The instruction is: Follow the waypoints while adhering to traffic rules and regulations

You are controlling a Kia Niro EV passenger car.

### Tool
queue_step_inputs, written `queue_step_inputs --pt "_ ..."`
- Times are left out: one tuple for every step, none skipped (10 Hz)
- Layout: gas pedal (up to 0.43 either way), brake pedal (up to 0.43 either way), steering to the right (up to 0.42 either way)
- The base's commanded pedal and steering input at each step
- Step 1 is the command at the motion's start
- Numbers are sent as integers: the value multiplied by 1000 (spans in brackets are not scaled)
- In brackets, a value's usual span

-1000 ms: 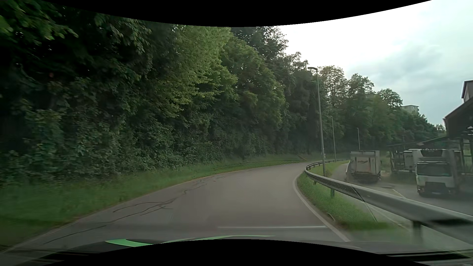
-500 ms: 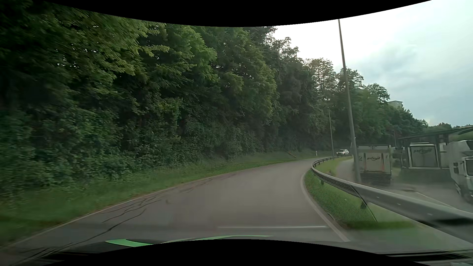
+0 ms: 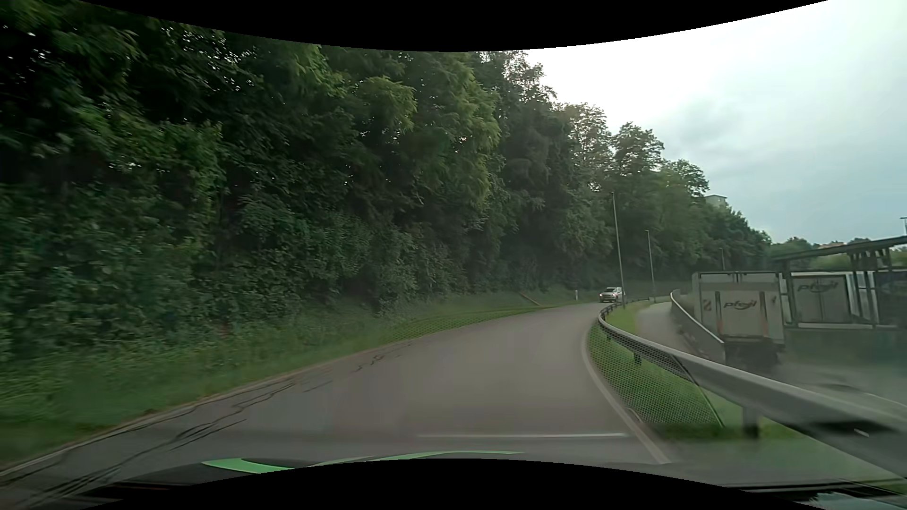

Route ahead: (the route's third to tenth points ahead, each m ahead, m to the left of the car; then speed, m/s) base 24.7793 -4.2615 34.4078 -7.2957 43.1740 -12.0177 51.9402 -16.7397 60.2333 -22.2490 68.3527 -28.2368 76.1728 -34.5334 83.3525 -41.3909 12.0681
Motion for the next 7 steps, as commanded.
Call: queue_step_inputs --pt "59 0 75" --pt "59 0 75" --pt "59 0 75" --pt "59 0 77" --pt "59 0 81" --pt "67 0 81" --pt "67 0 81"
